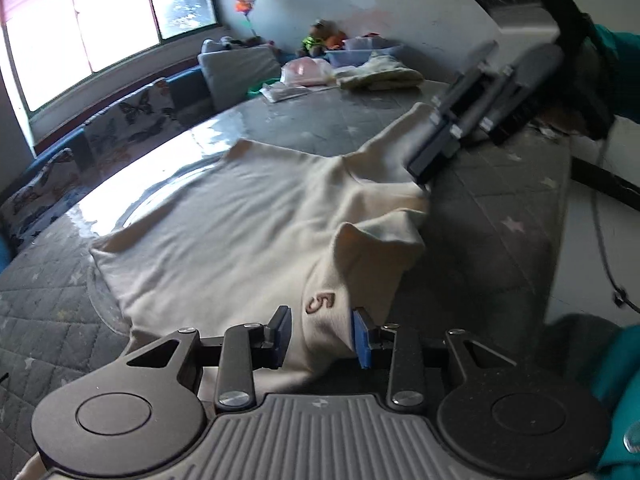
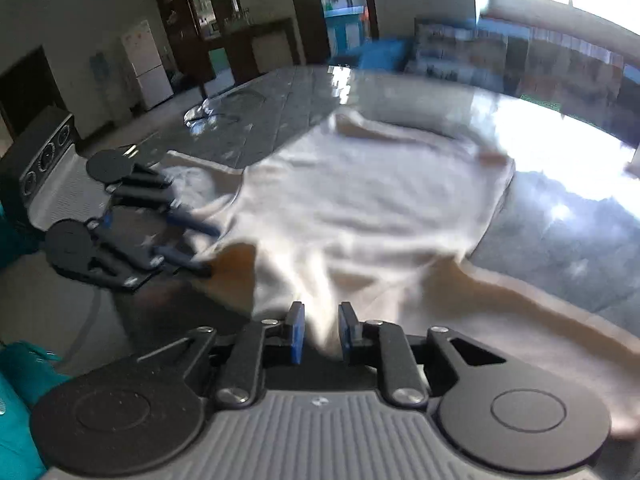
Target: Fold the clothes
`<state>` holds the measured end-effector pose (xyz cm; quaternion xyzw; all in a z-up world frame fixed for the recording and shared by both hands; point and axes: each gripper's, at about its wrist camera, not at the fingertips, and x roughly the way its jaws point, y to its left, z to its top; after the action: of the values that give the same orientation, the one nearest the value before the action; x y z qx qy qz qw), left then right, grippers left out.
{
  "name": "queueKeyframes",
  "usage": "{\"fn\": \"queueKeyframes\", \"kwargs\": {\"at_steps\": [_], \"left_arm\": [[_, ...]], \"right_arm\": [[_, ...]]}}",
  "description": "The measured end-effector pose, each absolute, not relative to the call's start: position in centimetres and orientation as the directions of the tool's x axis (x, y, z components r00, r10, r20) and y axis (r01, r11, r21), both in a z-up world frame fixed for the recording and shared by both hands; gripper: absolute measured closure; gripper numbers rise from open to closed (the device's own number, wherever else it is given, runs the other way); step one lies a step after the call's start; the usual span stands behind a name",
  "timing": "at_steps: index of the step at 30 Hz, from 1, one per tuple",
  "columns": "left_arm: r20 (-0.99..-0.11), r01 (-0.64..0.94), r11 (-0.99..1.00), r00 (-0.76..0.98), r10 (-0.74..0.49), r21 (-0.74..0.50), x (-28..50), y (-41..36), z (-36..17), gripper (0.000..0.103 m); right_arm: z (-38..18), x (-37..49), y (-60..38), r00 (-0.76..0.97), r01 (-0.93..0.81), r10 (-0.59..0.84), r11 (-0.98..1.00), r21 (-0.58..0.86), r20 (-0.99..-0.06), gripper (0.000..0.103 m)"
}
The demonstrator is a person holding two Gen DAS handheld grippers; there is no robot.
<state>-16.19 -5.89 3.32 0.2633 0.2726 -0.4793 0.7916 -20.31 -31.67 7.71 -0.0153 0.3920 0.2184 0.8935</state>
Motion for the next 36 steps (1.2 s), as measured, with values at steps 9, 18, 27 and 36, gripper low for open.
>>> {"fn": "queueKeyframes", "kwargs": {"at_steps": [9,18,27,36], "left_arm": [[-0.67,0.876,0.476,0.4,-0.626,0.078,-14.5,-5.6,3.8,0.067],[-0.702,0.88,0.469,0.382,-0.601,0.078,-15.3,-3.2,3.2,0.063],[-0.593,0.817,0.574,0.488,-0.641,0.053,-13.3,-3.1,6.7,0.056],[-0.64,0.803,0.596,0.455,-0.619,-0.006,-12.1,-6.4,3.5,0.056]], "right_arm": [[5.2,-17.5,-26.7,0.65,-0.4,0.335,0.914,0.068,-0.682,0.085],[3.6,-21.3,-23.8,0.611,-0.538,0.303,0.837,-0.102,-0.732,0.083],[4.2,-18.8,-23.3,0.664,-0.431,0.331,0.902,0.019,-0.671,0.082],[4.1,-20.7,-23.2,0.658,-0.472,0.369,0.881,0.022,-0.656,0.079]]}}
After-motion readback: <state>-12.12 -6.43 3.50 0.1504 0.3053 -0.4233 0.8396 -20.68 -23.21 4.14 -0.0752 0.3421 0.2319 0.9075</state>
